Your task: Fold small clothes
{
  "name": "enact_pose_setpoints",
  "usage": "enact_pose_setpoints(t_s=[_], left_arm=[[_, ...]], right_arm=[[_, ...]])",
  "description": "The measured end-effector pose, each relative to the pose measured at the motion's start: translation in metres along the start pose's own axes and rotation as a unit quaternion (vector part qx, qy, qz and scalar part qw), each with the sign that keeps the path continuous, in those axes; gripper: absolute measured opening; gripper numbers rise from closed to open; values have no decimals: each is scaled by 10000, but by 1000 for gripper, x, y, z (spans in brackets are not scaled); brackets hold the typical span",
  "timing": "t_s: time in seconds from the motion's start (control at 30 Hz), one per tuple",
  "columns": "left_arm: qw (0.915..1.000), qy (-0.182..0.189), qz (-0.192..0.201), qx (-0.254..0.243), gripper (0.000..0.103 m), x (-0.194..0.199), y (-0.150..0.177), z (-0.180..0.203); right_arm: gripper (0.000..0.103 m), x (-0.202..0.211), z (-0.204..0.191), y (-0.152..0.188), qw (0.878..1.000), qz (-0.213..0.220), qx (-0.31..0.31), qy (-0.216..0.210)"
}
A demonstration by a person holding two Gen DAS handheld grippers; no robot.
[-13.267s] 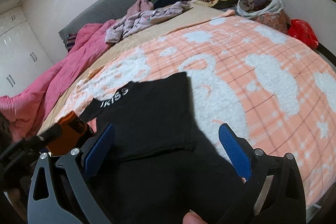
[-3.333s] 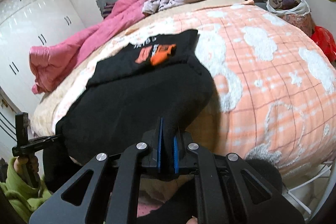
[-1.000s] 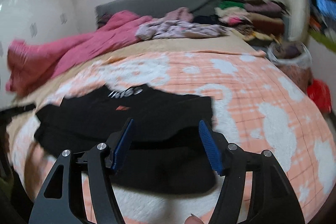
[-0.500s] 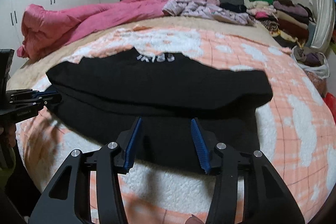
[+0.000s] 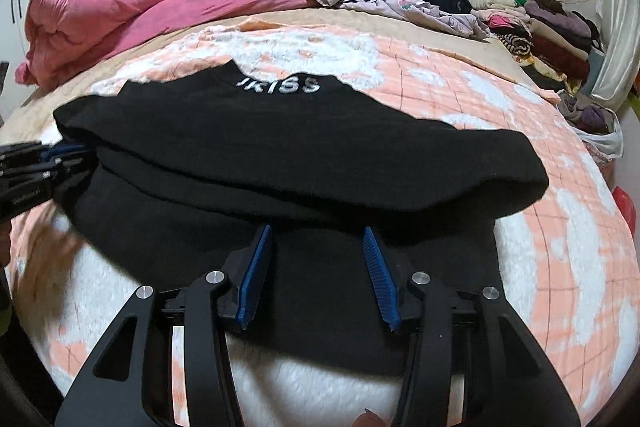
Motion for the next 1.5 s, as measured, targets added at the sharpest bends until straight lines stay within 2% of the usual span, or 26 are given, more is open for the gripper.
enact_pose_setpoints(t_s=[0.43,0.5,0.73,0.87,1.03,1.17,1.23,1.3,1.43,1.47,1.5], left_arm=[[9996,23,67,277,12,-20,-40,-14],[9993,-37,47,377,18,-26,-47,-21],[9955,-212,373,841,23,-18,-68,-53],[9912,-281,526,1178,25,-7,-65,-76],[9881,-397,354,1443,25,-16,-58,-100],[9875,-303,263,1521,32,-24,-63,-106],[9884,-223,151,1495,32,-31,-68,-105],[9891,-199,43,1457,32,-40,-71,-106],[9893,-203,-19,1441,32,-51,-73,-105],[9900,-238,-10,1392,30,-53,-73,-104],[9905,-281,-14,1345,19,-55,-72,-102]], right_arm=[[46,-30,14,-45,9993,26,-378,-55],[46,-35,18,-52,9989,33,-458,-59],[46,-44,37,-73,9971,197,-733,-5],[46,-35,59,-72,9947,363,-954,93],[46,-27,94,-65,9908,419,-1233,361],[48,-32,119,-56,9880,251,-1452,474],[55,-40,122,-53,9890,97,-1416,410],[55,-45,123,-50,9898,55,-1353,449],[55,-60,122,-48,9891,-113,-1445,239],[55,-62,121,-48,9895,-130,-1421,245],[49,-65,120,-48,9897,-156,-1404,234]])
Point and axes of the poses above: each gripper's, at about its wrist camera, not at the fingertips, and x roughly against the way its jaws point, z to its right, y to its underside, the point moved 6 cm from there along -x, roughly the way its jaws point, and after that the axes turned 5 degrees about y, right-handed, at the moved point
